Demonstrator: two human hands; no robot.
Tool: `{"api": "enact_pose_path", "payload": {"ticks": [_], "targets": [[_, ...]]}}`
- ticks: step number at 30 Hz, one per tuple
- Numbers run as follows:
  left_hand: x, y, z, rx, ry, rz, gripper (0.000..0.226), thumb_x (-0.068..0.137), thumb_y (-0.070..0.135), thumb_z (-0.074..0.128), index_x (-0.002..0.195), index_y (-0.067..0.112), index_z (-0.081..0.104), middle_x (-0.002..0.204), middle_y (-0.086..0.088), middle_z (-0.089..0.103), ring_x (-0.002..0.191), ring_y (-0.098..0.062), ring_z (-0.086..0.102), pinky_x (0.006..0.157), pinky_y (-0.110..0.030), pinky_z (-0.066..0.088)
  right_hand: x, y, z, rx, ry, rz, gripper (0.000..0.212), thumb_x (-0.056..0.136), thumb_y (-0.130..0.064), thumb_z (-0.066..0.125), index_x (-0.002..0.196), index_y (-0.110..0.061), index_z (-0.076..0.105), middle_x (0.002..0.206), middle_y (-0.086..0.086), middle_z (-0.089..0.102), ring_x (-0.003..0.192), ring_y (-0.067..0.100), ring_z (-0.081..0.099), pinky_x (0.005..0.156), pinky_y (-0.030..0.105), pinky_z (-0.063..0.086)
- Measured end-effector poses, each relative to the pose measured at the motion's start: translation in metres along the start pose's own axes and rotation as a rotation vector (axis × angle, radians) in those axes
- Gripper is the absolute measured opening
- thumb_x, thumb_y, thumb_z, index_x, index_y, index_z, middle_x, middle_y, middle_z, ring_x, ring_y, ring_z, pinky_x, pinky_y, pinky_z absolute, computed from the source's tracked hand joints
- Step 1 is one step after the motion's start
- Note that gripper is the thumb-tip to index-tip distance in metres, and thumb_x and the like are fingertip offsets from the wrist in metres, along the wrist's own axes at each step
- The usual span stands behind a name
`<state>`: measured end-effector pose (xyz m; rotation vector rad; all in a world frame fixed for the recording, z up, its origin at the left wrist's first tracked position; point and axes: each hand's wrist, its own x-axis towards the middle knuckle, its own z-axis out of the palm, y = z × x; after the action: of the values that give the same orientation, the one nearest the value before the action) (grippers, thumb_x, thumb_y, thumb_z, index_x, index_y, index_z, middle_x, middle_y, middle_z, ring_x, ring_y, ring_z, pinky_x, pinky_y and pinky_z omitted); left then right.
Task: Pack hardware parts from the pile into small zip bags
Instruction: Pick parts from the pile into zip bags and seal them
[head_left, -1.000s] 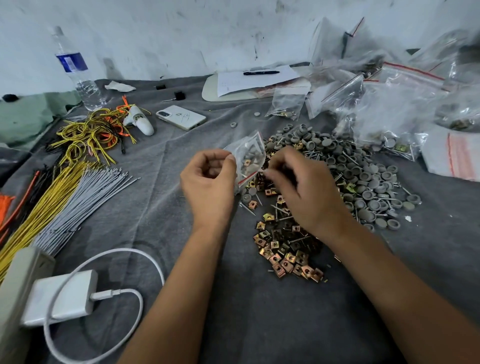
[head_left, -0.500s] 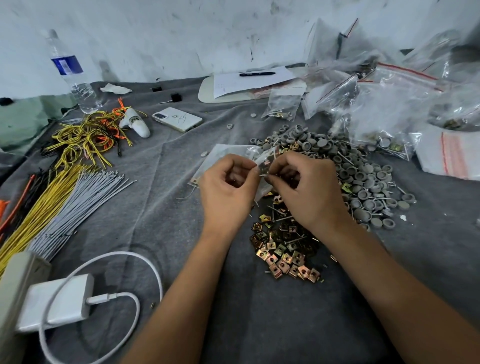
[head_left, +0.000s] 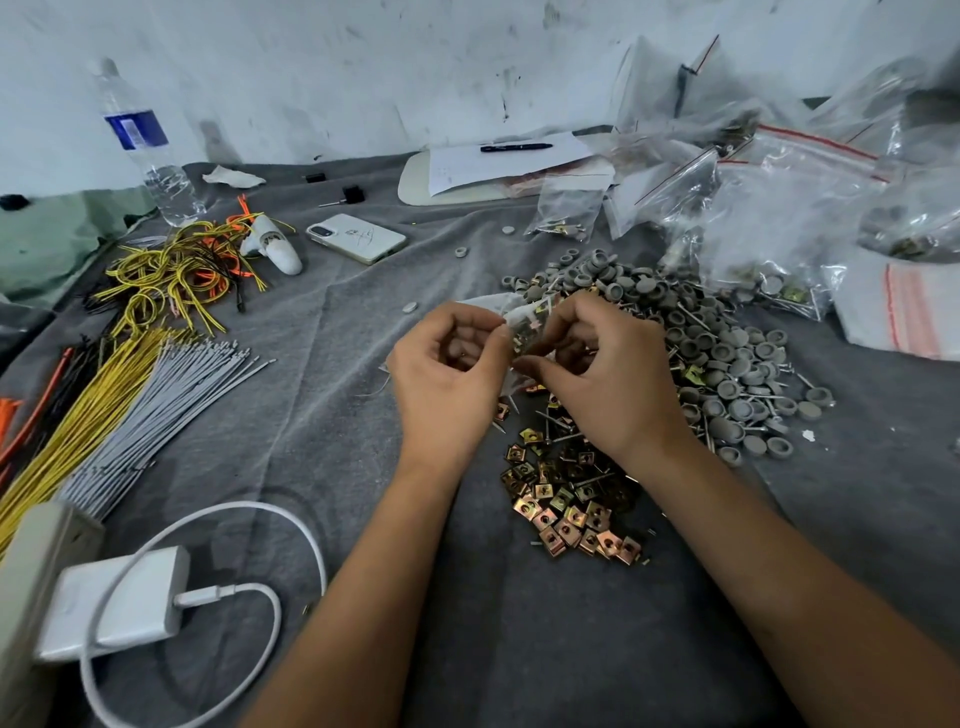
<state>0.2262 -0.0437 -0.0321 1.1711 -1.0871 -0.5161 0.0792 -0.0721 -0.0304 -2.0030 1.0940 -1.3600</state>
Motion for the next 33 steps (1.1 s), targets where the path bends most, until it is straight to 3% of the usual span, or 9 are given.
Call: {"api": "enact_pose_path", "payload": {"ticks": [5,9,12,14,17,22,27,30,33], "targets": [[0.004,0.001,-0.004,-0.082,0.111,-0.033,0.011,0.084,0.004,0.072,0.081,0.014,0.073,0.065,0.011,0.062,0.06,-0.006,0.053,0.056,-0.019,0.044,0.001,-0.005,-0.001,-0.014,0.063,-0.067,0.019,0.084,-0.02,0.083,0.086,-0.014,0.065,0.08,-0.007,0.07,0.074,0.007,0.068,0.064,0.021,0.055],[0.009,0.002,-0.012,-0.154,0.239,-0.058,0.013,0.087,0.001,0.072,0.082,0.013,0.073,0.07,-0.007,0.063,0.065,-0.02,0.054,0.059,-0.028,0.045,-0.002,-0.008,-0.001,-0.076,0.101,-0.119,0.019,0.091,-0.024,0.077,0.092,-0.012,0.062,0.081,-0.009,0.063,0.072,0.003,0.06,0.064,0.013,0.046],[0.014,0.004,-0.016,-0.205,0.32,-0.077,0.019,0.091,-0.007,0.068,0.081,0.009,0.069,0.067,-0.006,0.061,0.058,-0.011,0.054,0.056,-0.021,0.045,-0.004,-0.01,0.004,-0.11,0.091,-0.14,0.021,0.091,-0.023,0.076,0.095,-0.012,0.059,0.087,-0.006,0.058,0.077,0.003,0.054,0.069,0.009,0.042],[0.017,0.004,-0.018,-0.267,0.37,-0.104,0.017,0.092,-0.01,0.065,0.082,0.004,0.067,0.062,-0.001,0.061,0.053,-0.006,0.053,0.054,-0.019,0.045,-0.005,-0.009,0.006,-0.171,-0.031,-0.157,0.018,0.091,-0.025,0.077,0.092,-0.015,0.062,0.09,-0.008,0.057,0.079,0.004,0.054,0.071,0.012,0.042],[0.019,0.005,-0.02,-0.315,0.404,-0.125,0.016,0.092,-0.012,0.064,0.084,0.001,0.066,0.056,0.006,0.061,0.051,-0.005,0.052,0.052,-0.018,0.044,-0.009,-0.007,0.01,-0.368,-0.271,-0.157,0.022,0.09,-0.041,0.075,0.085,-0.021,0.068,0.088,-0.011,0.057,0.081,0.008,0.056,0.072,0.026,0.048],[0.019,0.005,-0.021,-0.297,0.392,-0.125,0.02,0.093,-0.011,0.064,0.081,0.005,0.066,0.056,0.009,0.061,0.051,-0.004,0.052,0.053,-0.018,0.044,-0.012,-0.011,0.016,-0.58,-0.379,-0.221,0.028,0.087,-0.056,0.071,0.088,-0.028,0.069,0.092,-0.015,0.052,0.096,0.008,0.048,0.073,0.026,0.04],[0.019,0.005,-0.022,-0.283,0.396,-0.127,0.023,0.092,-0.011,0.064,0.079,0.008,0.066,0.057,0.008,0.061,0.051,-0.003,0.052,0.053,-0.018,0.044,-0.012,-0.013,0.017,-0.604,-0.46,-0.178,0.02,0.095,-0.046,0.065,0.093,-0.026,0.067,0.099,-0.012,0.054,0.104,0.011,0.049,0.081,0.029,0.045],[0.018,0.004,-0.022,-0.265,0.394,-0.122,0.023,0.092,-0.01,0.065,0.079,0.008,0.066,0.059,0.006,0.061,0.052,-0.003,0.052,0.053,-0.018,0.044,-0.009,-0.011,0.013,-0.538,-0.403,-0.123,0.017,0.1,-0.039,0.061,0.097,-0.022,0.063,0.099,-0.01,0.054,0.098,0.009,0.05,0.082,0.027,0.046],[0.019,0.003,-0.022,-0.245,0.398,-0.115,0.021,0.092,-0.01,0.066,0.081,0.008,0.067,0.06,0.006,0.061,0.052,-0.003,0.052,0.053,-0.018,0.045,-0.004,-0.011,0.003,-0.3,-0.155,-0.043,0.012,0.1,-0.025,0.062,0.1,-0.013,0.063,0.091,-0.007,0.062,0.079,0.003,0.059,0.069,0.015,0.05]]}}
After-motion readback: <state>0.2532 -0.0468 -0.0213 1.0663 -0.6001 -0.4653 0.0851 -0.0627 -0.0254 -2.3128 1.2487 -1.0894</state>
